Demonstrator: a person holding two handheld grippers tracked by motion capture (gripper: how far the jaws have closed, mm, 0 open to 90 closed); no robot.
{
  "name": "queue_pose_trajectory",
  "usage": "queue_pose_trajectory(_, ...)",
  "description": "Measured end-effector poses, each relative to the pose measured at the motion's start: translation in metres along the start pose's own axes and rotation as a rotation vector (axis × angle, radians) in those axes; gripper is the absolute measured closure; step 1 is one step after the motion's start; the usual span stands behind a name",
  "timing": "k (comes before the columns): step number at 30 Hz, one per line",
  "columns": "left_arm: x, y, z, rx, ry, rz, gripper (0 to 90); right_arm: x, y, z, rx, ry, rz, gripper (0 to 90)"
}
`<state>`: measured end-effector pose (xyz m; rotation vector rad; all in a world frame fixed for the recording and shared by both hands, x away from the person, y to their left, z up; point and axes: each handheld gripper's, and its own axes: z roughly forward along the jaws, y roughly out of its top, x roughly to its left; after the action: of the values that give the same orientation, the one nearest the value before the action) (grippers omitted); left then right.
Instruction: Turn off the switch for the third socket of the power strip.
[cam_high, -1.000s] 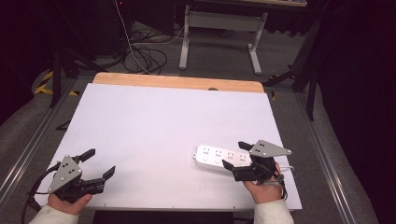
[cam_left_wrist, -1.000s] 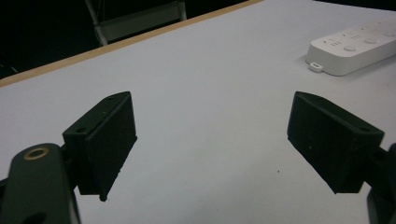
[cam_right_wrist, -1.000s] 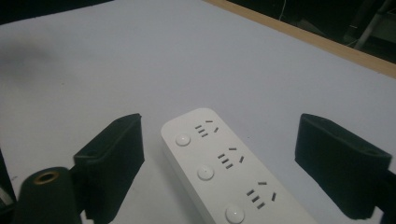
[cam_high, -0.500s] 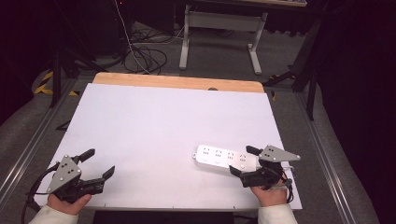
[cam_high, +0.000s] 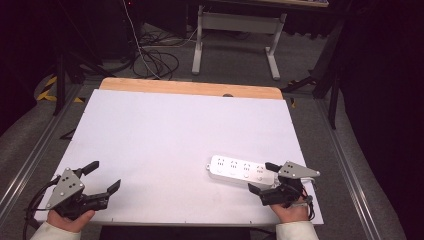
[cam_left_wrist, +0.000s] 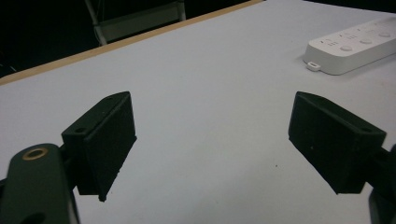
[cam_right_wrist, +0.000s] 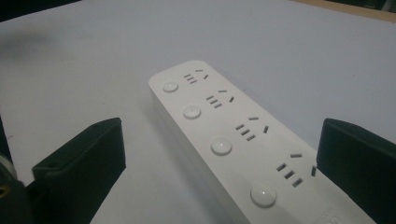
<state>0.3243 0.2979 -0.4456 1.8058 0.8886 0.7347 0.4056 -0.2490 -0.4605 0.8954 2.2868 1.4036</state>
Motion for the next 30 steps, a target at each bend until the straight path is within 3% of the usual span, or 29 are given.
queue_pose_trajectory(10, -0.0011, -0.0043, 0.0009, 0.022, -0.007, -0.009, 14.4, -0.0028, -0.0099, 0.0009, 0.029, 0.004, 0.017, 0.8)
queue_pose_trajectory(19, -0.0014, -0.0042, 0.0022, 0.003, 0.009, 0.001, 14.9, 0.0015, -0.0036, -0.0050, -0.003, -0.049, -0.034, 2.2)
queue_pose_trajectory(25, -0.0002, -0.0040, 0.0033, 0.003, 0.009, 0.004, 14.9, 0.0041, -0.0024, -0.0037, 0.008, -0.048, -0.060, 2.2)
queue_pose_trajectory(30, -0.0006, -0.0041, 0.0031, 0.004, 0.010, 0.006, 15.5, 0.0038, -0.0024, -0.0036, 0.009, -0.039, -0.055, 3.1)
